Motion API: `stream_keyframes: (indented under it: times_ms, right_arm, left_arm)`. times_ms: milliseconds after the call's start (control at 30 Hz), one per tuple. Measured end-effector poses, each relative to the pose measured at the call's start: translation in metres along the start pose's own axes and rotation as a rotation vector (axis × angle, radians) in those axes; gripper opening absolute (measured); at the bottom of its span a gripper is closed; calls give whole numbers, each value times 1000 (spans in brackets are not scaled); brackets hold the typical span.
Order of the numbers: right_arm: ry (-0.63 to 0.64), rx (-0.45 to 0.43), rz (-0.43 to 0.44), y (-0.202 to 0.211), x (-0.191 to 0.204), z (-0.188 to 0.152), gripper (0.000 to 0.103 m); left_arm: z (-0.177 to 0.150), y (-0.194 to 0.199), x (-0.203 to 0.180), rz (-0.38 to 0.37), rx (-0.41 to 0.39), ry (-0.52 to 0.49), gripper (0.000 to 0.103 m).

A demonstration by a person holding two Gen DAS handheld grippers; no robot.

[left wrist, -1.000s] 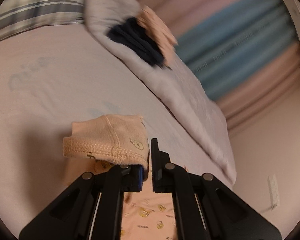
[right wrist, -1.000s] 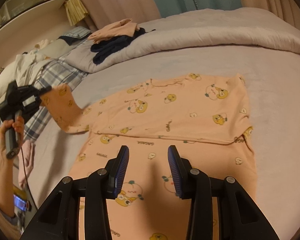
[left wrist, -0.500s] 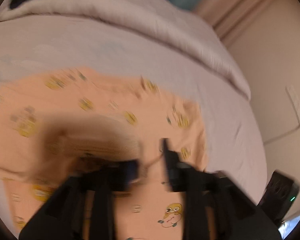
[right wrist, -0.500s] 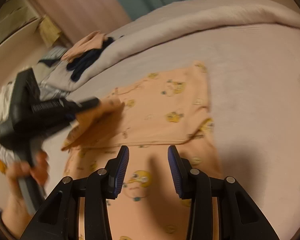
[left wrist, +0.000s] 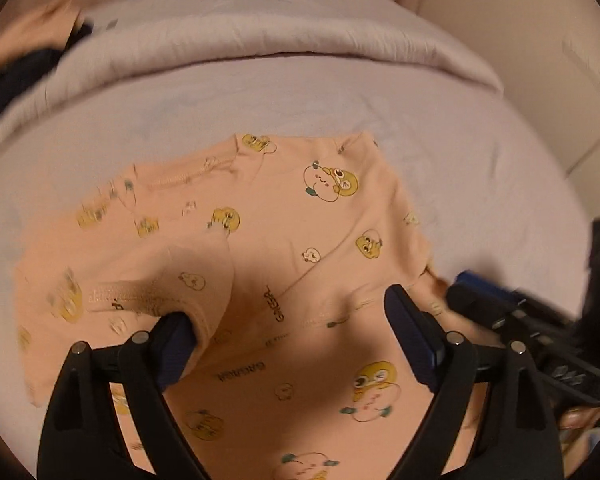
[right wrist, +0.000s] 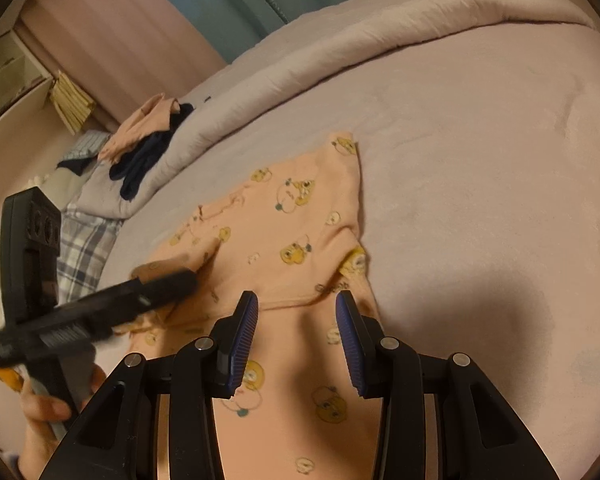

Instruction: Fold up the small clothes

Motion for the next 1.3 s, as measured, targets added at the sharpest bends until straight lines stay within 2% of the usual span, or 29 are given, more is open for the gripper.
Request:
stream_keyframes:
  times_ms: [33,100,133,167,200,267,300,367,400,433,500,567,667,767,833,900,967,1033,1133,1200,1300]
  right_arm:
    - [-9,-9,7,3,-2,1,40]
    - [-15,-23,1,8,-8,3,40]
    - [-22,-36,-12,12,-14,5,40]
    - [-35,-51,-23,17,-21,7,40]
    - [-47,-62,-28,21,-26,9,40]
    - [-75,-90,-42,32,-39,13,40]
    - [-84,-107,-53,39,-46,15,40]
    - [-90,-117,-67,46,-52,17,40]
    - [-91,-118,-67,49,-54,17,40]
    - [-89,-118,-63,51,-54,17,40]
    - [-73,-113,-50,51,-48,16,44]
    - [-48,-102,-21,49,-36,15,45]
    - [-4,-77,12,41,-19,12,46]
    - [24,-24,58,26,-2,8,46]
    - [26,26,94,13,6,7,46]
    - [31,61,118,3,12,5,46]
    - [35,89,132,-8,17,4,46]
    - [48,111,140,-20,22,5,45]
    - [83,134,124,-36,29,9,45]
    - [137,139,86,-47,35,12,45]
    - [193,124,-62,-63,36,14,45]
  left_arm:
    - [4,1,-6,32,-3,-31,88]
    - [7,0,-22,162,13,-163,88]
    - [6,-7,-36,245,45,-263,89]
    - [3,-15,-44,284,76,-331,89]
    - [-1,-26,-54,300,106,-399,89]
    - [-11,-41,-70,271,141,-476,89]
    - [-17,-48,-79,280,157,-530,89]
    - [-23,-51,-91,354,132,-599,89]
    - [-24,-47,-90,353,126,-588,90]
    - [-23,-44,-85,317,125,-544,91]
    - [-24,-39,-69,184,128,-413,100]
    - [-30,-34,-49,65,123,-275,101]
    - [-47,-21,-21,-33,91,-128,101]
    - [-70,1,10,-128,19,8,101]
    - [-88,17,32,-163,-29,100,101]
    - [-107,32,52,-141,-69,191,101]
    - [-126,43,73,-82,-100,298,101]
    - [-144,51,96,-36,-105,388,101]
    - [-168,51,126,-9,-105,523,101]
    - [-175,52,135,-10,-112,584,101]
    - [-185,50,132,-7,-109,625,101]
Point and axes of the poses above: each gripper's, at about its wrist camera, not at the fingertips, and y roughly against the way its jaws point, x to its left, z to its top, the point moved 1 cm from there along -y, roughly the way its jaws point, and after that the axes turned 15 degrees about -y, right-handed, at the moved point
